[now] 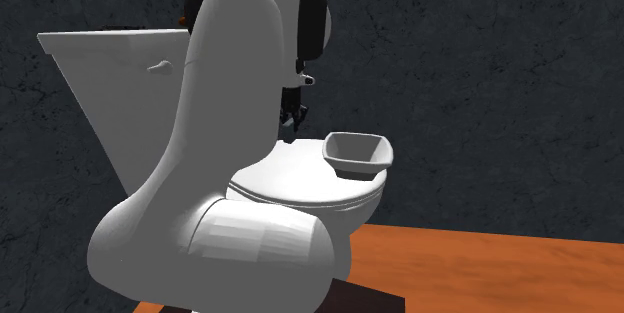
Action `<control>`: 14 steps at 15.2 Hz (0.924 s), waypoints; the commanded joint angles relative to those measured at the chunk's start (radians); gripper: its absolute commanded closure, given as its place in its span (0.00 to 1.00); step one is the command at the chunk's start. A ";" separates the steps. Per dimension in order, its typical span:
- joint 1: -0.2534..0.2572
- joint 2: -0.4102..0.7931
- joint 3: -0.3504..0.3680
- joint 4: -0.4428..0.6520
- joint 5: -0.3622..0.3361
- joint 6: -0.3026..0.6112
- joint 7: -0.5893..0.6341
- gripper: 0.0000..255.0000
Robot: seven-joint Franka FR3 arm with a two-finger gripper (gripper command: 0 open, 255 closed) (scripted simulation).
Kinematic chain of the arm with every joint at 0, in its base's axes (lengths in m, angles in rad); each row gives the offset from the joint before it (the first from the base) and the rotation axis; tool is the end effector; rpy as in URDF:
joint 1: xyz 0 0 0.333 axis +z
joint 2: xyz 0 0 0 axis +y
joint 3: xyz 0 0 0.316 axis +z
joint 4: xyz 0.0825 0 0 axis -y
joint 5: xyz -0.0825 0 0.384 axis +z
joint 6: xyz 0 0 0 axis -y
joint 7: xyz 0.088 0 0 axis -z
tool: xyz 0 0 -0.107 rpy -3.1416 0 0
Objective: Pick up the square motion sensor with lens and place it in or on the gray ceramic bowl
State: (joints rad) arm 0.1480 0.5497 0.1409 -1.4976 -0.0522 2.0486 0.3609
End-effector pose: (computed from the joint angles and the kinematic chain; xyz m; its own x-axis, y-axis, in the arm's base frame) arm 0.6786 0.1822 0.3526 0.9976 -0.0688 -0.0030 -0.0689 -0.9972 -0.0276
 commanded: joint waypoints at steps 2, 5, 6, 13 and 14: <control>-0.002 -0.013 0.001 0.020 0.002 -0.033 -0.003 1.00; -0.002 -0.025 0.002 0.042 0.004 -0.067 -0.004 1.00; -0.002 -0.029 0.002 0.050 0.005 -0.079 -0.004 1.00; -0.002 -0.049 0.004 0.114 0.008 -0.162 -0.005 1.00; -0.001 -0.050 0.004 0.124 0.008 -0.175 -0.005 1.00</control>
State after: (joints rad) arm 0.1469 0.4999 0.1452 -1.3887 -0.0445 1.8900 0.3571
